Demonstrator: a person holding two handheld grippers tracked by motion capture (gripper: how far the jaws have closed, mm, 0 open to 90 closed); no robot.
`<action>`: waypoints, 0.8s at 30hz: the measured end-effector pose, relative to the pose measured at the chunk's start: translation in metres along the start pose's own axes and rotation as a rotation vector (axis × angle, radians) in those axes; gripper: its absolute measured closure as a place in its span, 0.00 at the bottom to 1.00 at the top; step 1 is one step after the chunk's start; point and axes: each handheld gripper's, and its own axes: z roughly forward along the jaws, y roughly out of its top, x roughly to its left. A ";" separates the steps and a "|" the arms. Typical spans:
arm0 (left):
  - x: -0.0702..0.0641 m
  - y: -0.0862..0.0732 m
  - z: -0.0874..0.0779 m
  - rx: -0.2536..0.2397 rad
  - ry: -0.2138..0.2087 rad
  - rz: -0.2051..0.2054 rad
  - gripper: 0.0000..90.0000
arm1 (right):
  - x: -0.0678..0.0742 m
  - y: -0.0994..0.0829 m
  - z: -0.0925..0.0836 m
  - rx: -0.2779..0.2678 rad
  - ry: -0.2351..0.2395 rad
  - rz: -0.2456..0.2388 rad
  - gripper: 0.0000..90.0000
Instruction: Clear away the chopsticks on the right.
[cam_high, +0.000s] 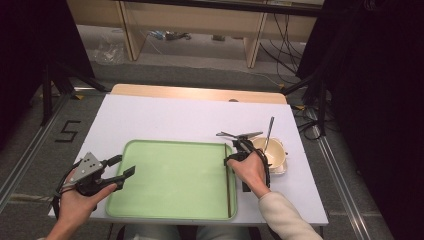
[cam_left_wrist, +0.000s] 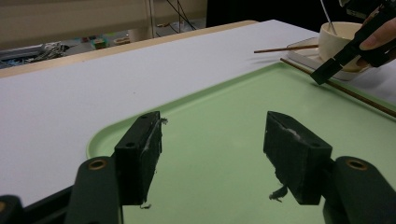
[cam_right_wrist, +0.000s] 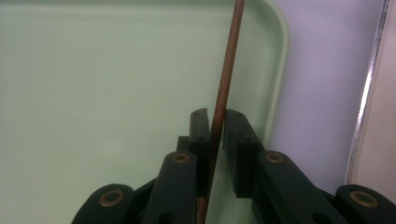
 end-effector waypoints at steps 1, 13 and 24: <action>0.000 0.000 0.000 0.000 0.000 0.000 0.41 | -0.001 0.000 0.000 0.004 0.000 -0.014 0.91; 0.000 0.000 0.000 -0.001 0.000 -0.001 0.41 | 0.000 0.002 0.004 0.000 -0.041 -0.078 0.89; -0.001 0.000 0.000 -0.005 -0.002 -0.007 0.41 | 0.008 0.004 -0.003 0.014 -0.066 -0.063 0.85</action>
